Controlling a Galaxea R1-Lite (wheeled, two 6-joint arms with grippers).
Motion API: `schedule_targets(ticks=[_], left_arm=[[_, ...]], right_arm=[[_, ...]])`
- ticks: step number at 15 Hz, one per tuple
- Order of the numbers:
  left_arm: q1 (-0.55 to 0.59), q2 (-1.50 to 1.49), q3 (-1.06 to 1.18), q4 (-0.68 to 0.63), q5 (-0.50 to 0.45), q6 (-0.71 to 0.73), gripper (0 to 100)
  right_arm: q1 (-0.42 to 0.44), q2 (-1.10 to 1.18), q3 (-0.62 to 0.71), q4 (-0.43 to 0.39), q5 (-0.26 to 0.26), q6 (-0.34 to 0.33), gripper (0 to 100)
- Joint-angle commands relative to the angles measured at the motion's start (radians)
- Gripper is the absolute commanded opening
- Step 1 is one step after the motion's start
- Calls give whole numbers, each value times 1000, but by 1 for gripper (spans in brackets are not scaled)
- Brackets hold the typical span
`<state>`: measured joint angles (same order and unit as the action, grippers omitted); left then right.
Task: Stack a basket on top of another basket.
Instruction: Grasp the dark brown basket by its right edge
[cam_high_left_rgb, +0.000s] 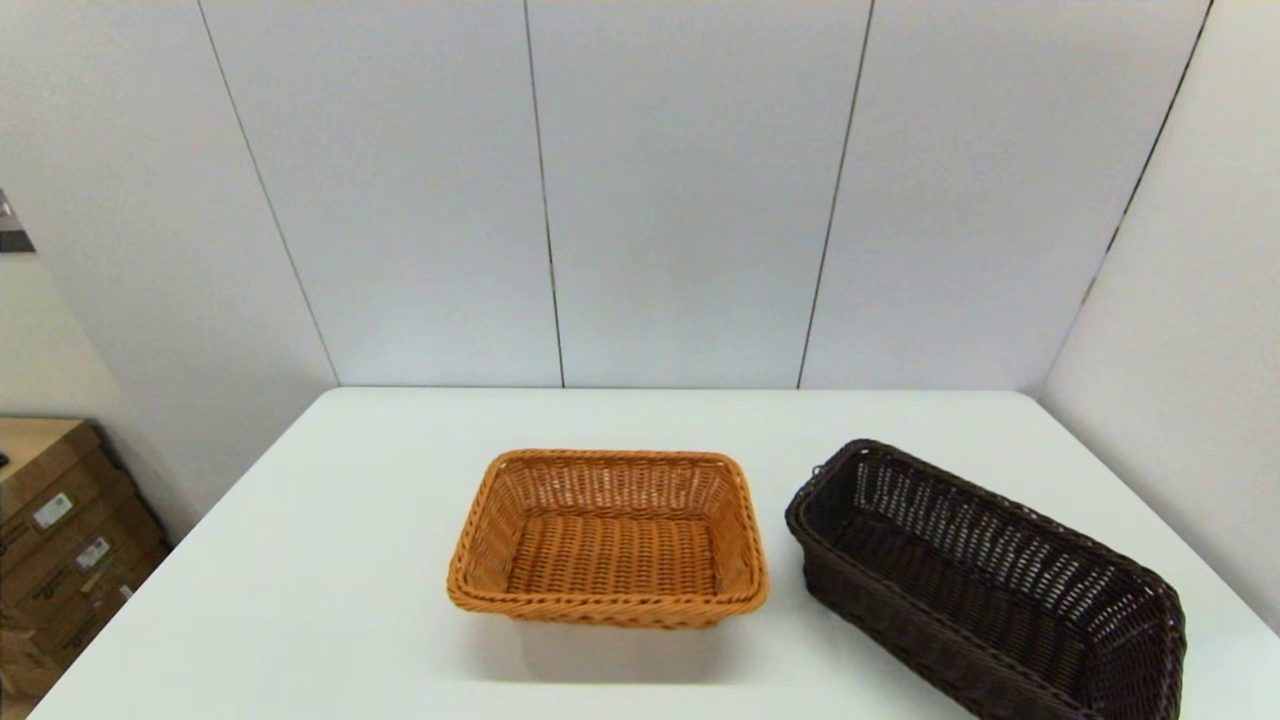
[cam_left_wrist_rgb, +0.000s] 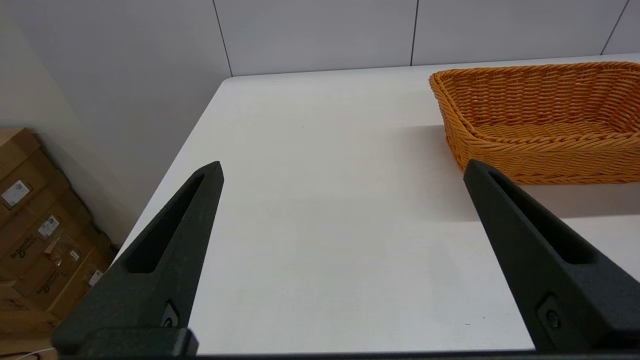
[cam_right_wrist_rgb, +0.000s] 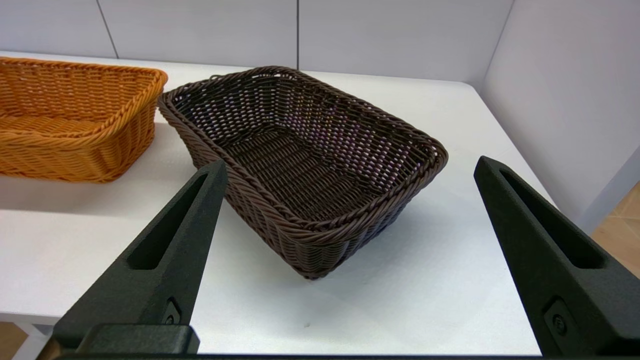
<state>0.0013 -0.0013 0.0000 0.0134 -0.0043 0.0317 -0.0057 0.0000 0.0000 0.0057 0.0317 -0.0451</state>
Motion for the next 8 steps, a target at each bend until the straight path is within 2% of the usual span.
schedule_targets(ticks=[1, 8], left_arm=[[0, 1, 3, 0, 0, 1, 100], [0, 1, 3, 0, 0, -1, 100]], right_arm=[[0, 2, 2, 0, -1, 1, 100], [1, 2, 0, 3, 1, -7, 100]])
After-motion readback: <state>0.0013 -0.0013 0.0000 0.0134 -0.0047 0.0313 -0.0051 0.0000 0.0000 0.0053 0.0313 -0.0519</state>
